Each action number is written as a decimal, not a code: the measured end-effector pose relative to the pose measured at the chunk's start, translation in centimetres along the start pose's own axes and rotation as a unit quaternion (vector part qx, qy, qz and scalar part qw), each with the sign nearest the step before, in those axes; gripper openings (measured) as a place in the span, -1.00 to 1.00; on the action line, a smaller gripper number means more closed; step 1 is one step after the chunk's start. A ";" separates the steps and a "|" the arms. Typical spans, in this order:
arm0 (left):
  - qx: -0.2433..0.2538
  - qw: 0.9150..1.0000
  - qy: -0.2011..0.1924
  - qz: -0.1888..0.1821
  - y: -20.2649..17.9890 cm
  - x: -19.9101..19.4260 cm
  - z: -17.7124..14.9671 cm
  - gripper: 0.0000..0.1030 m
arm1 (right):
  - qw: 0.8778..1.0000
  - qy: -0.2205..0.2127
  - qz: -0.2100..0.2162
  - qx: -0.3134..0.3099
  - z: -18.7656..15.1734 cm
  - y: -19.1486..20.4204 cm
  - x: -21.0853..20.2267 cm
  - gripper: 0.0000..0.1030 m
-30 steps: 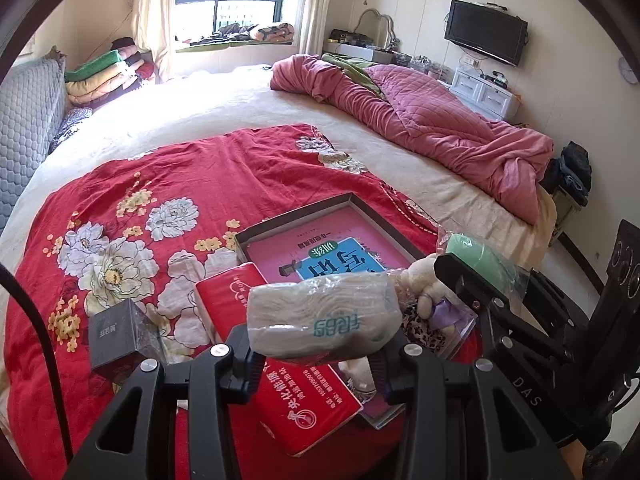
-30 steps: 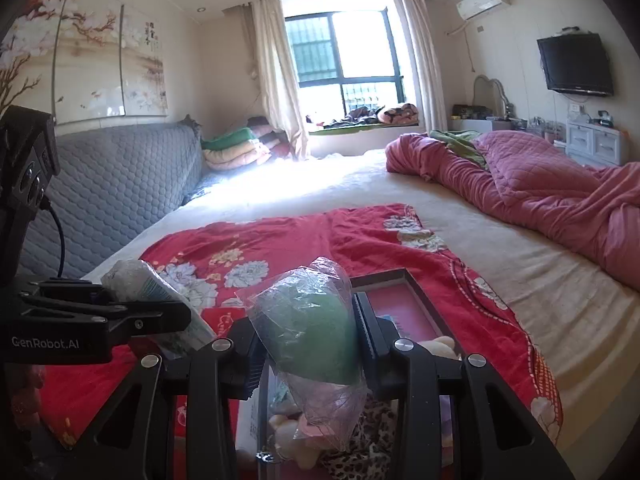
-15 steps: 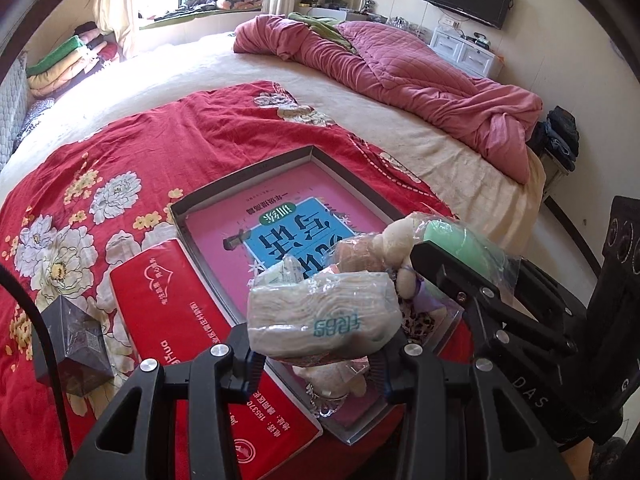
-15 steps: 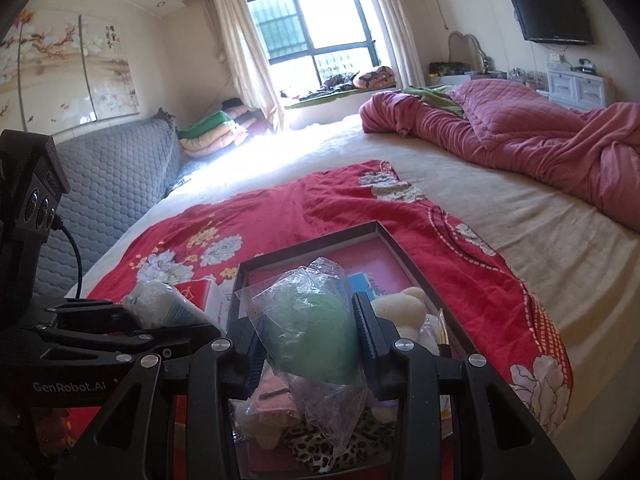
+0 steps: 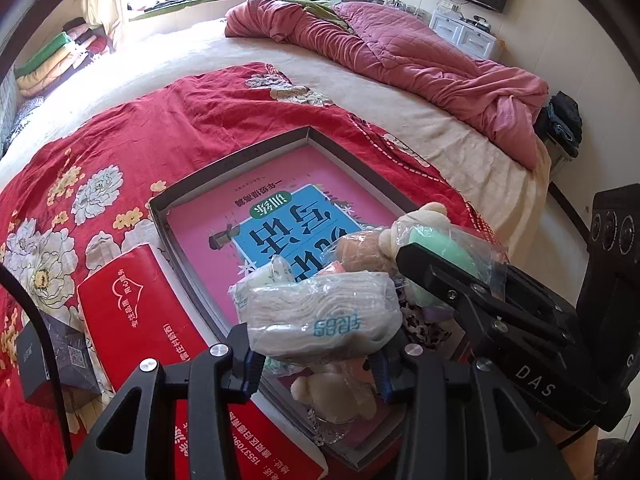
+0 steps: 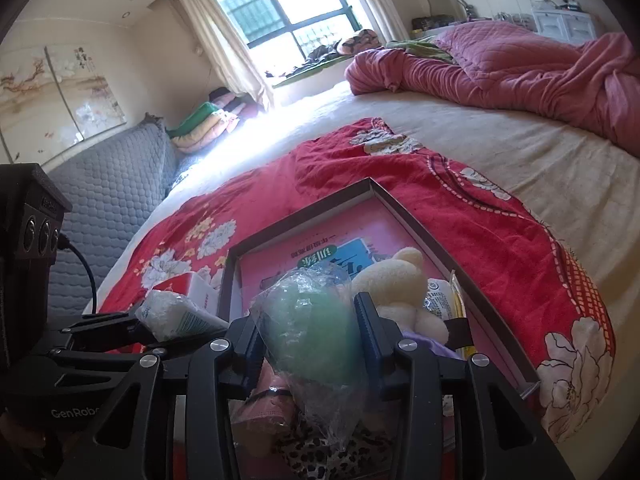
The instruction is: Organize soft objects
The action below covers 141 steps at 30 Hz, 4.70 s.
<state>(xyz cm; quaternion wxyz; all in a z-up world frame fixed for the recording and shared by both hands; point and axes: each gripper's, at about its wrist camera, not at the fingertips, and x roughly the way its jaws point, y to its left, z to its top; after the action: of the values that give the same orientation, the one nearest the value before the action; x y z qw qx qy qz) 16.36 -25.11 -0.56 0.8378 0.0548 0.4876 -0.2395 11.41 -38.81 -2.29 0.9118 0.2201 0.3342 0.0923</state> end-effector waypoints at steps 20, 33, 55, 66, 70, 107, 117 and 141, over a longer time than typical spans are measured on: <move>0.009 1.000 0.014 0.016 -0.2 1.6 0.8 0.03 | 0.995 -0.090 0.013 0.046 1.3 -1.2 -4.7 0.41; 0.001 0.999 -0.036 0.000 0.5 -4.0 -0.4 0.43 | 0.989 -0.113 -0.092 0.006 1.6 1.7 -9.1 0.52; -0.020 0.995 -0.091 0.034 3.0 -11.8 -6.3 0.51 | 0.984 -0.064 -0.164 -0.016 -2.7 10.1 -13.3 0.52; -0.017 0.994 -0.096 0.047 3.0 -14.0 -9.6 0.54 | 0.972 -0.033 -0.229 -0.044 -6.6 12.1 -14.7 0.53; -0.029 0.994 -0.087 0.051 3.2 -13.7 -10.8 0.55 | 0.971 -0.010 -0.231 -0.057 -7.7 12.6 -14.2 0.53; -0.042 0.995 -0.056 0.070 2.9 -11.7 -12.8 0.55 | 0.975 0.014 -0.218 -0.050 -9.9 11.8 -13.6 0.53; -0.038 0.995 -0.053 0.070 2.7 -11.6 -13.0 0.54 | 0.974 0.013 -0.218 -0.050 -10.0 11.7 -13.4 0.53; -0.035 0.996 -0.047 0.072 2.6 -11.3 -13.2 0.54 | 0.975 0.012 -0.216 -0.048 -9.9 11.7 -13.3 0.53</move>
<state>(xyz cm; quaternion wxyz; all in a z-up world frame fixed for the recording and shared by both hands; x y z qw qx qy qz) 2.46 -14.62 1.82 0.8763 0.0487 0.4505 -0.1633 -5.40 -29.27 3.95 0.9155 0.0978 0.3801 -0.0885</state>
